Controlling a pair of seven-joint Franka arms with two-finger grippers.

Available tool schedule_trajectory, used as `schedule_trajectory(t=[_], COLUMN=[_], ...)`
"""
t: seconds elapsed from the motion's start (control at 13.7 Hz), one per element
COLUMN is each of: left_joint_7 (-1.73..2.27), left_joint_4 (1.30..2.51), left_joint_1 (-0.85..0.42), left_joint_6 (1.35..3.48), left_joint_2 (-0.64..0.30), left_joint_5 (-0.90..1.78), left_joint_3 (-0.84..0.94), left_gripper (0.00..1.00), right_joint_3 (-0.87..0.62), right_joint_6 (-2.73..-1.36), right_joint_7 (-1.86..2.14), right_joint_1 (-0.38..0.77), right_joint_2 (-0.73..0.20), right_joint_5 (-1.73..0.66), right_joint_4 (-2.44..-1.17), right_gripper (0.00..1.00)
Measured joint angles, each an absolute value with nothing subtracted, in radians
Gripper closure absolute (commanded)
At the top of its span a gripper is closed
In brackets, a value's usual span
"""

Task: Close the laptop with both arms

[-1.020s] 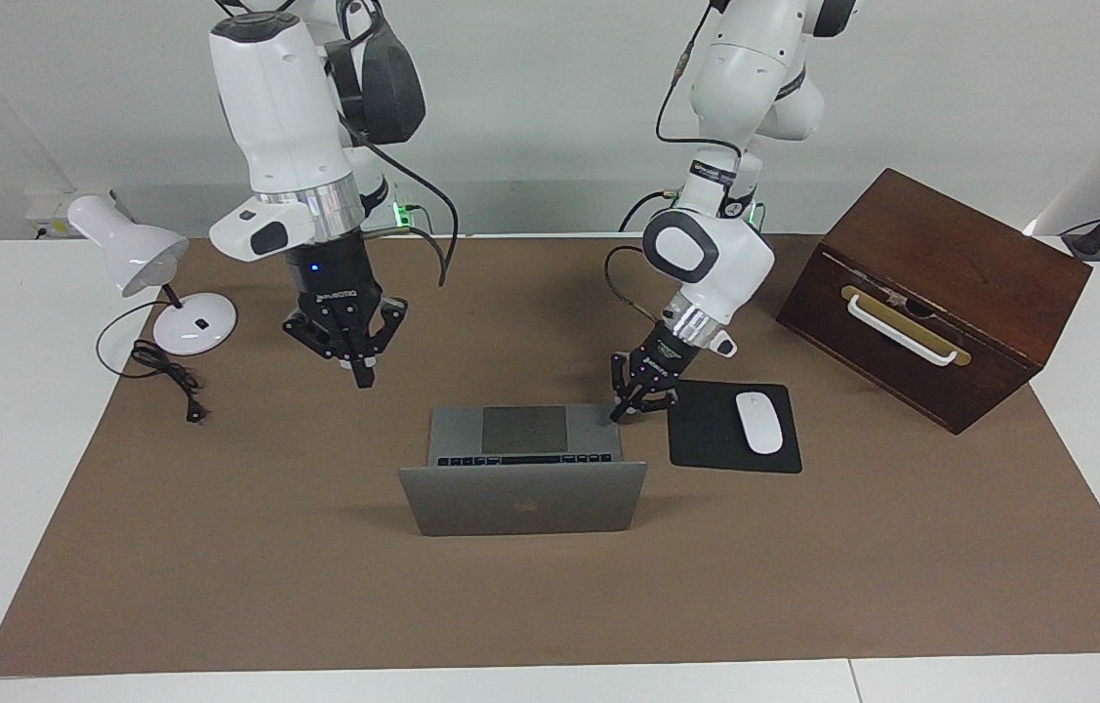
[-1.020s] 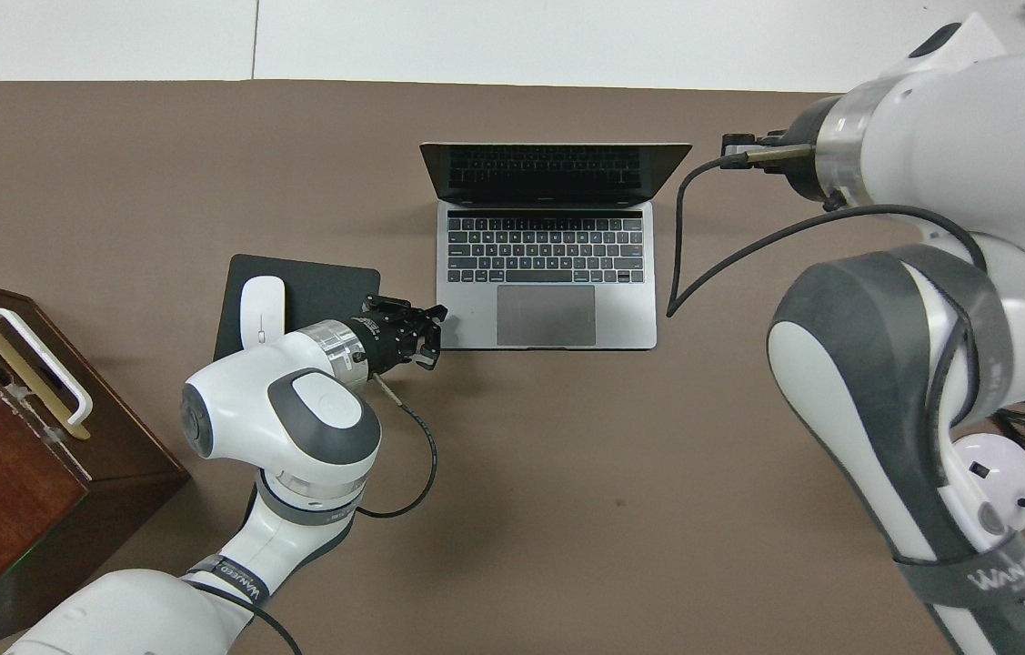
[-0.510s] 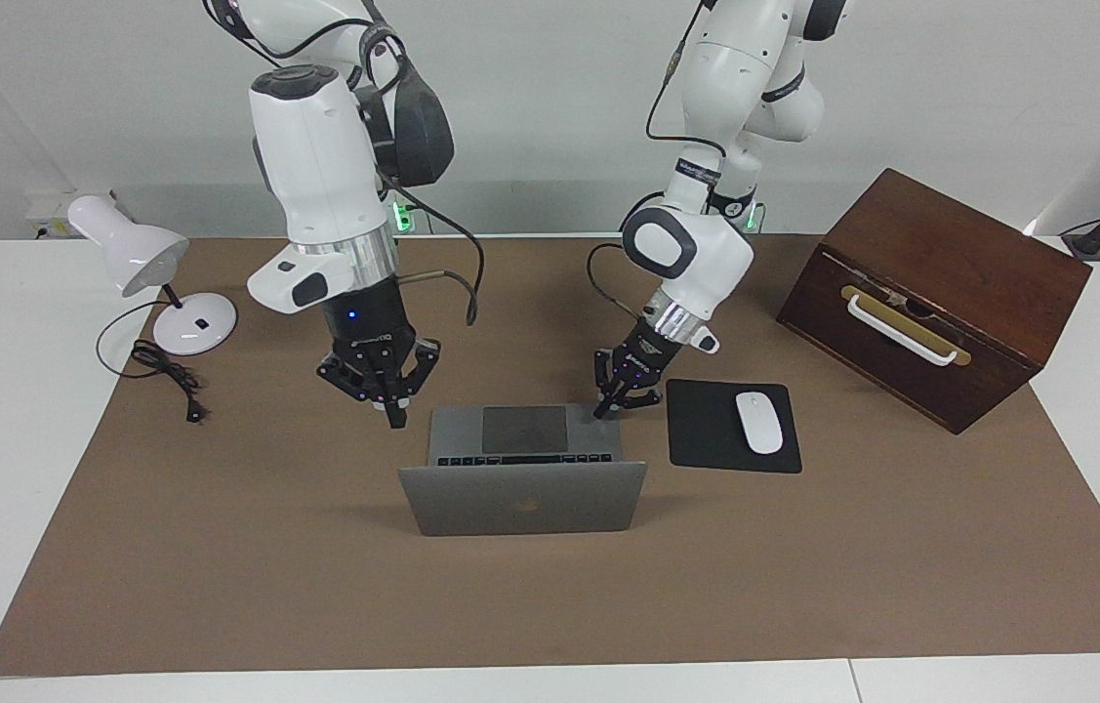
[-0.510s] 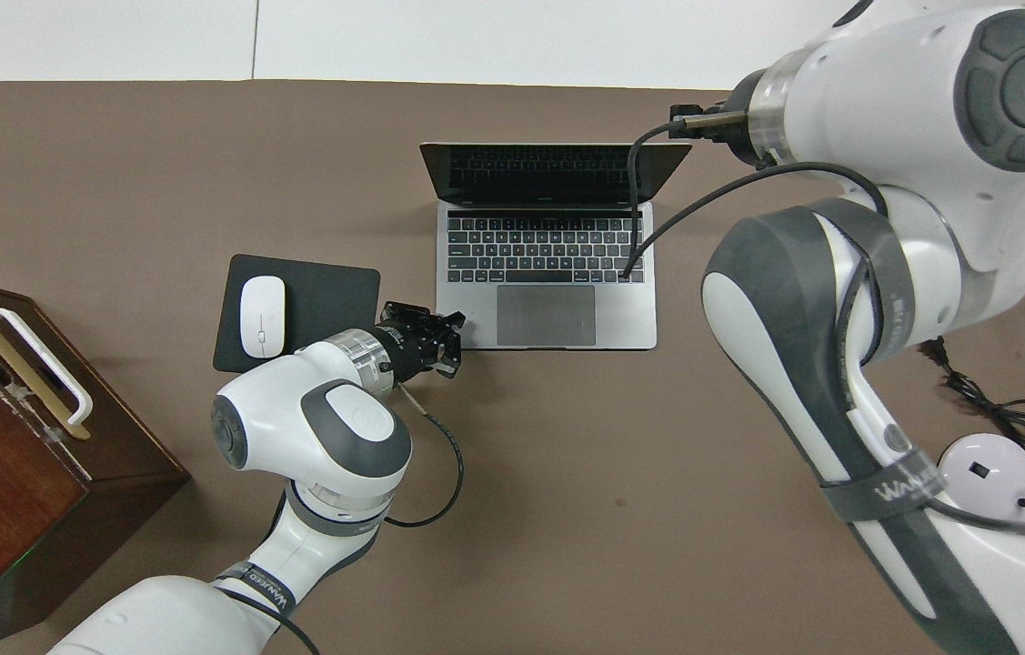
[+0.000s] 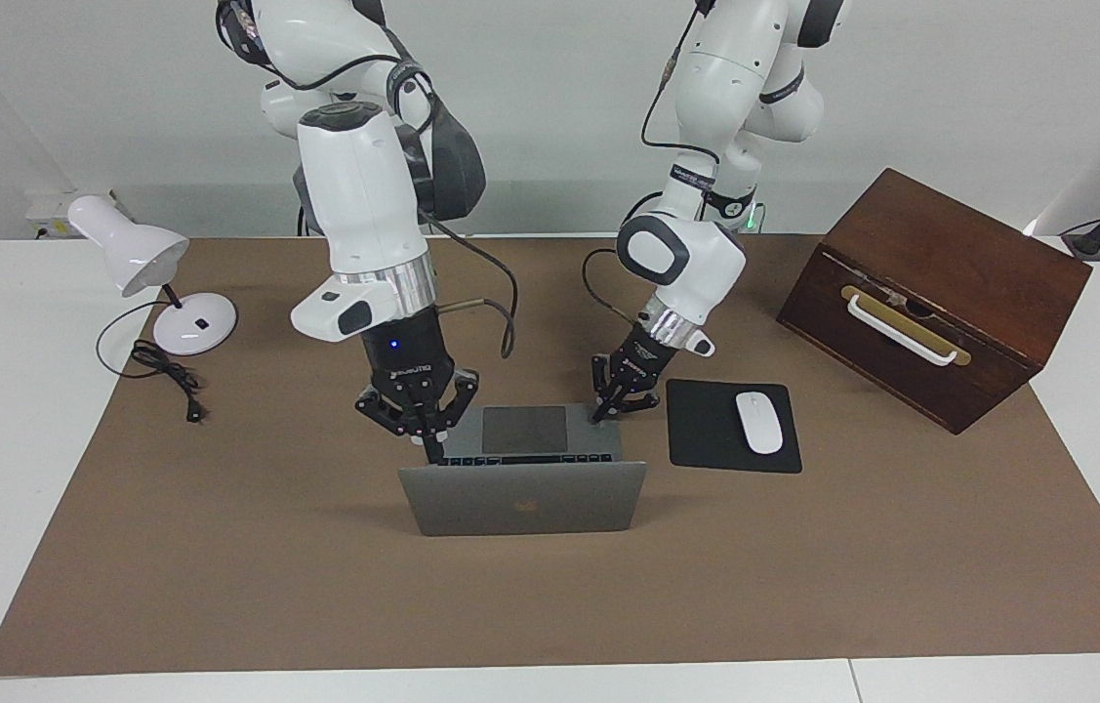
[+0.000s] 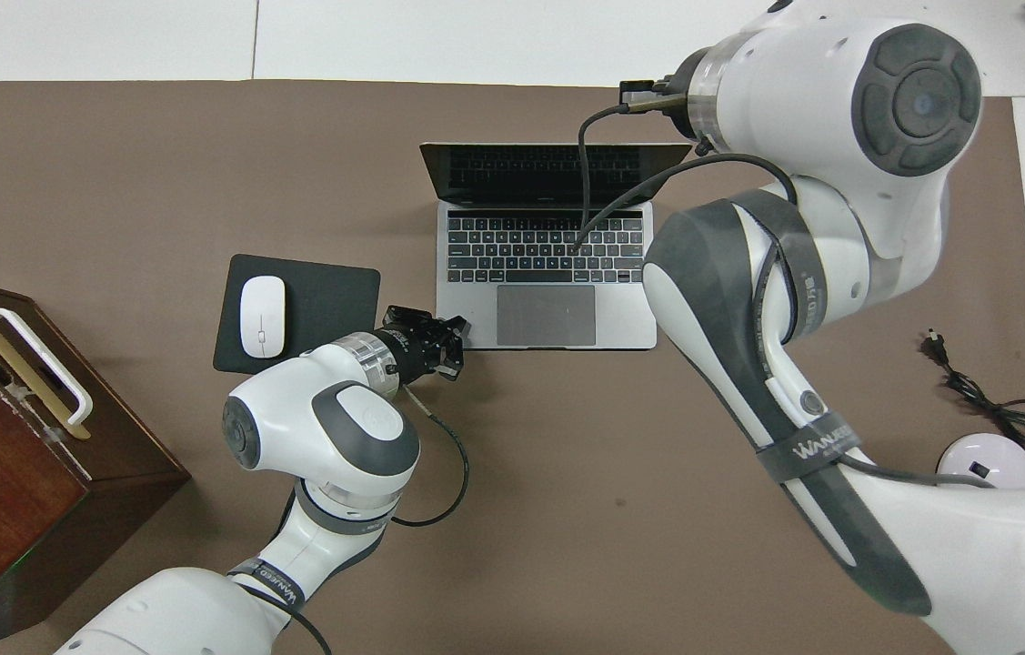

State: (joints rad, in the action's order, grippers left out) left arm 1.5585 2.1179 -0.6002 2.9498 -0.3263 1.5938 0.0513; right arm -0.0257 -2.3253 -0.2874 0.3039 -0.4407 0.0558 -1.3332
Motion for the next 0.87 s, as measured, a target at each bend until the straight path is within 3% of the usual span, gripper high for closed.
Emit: schedule_trajectory(t=[0.87], left_joint_7=[1.486], left_joint_4=[2.115], left_joint_1=[-0.599], left_joint_6=[2.951], left_joint_2=[-0.329], left_joint_5=[1.596], left_joint_3=[0.051], left_gripper=[1.00], right_joint_3=[-0.025], right_joint_6=[-2.417], right_joint_7=[-0.287], right_joint_1=[0.347], right_joint_2=[-0.643], right_joint_5=[0.067], right_joint_4=[-1.181], right_gripper=[1.00])
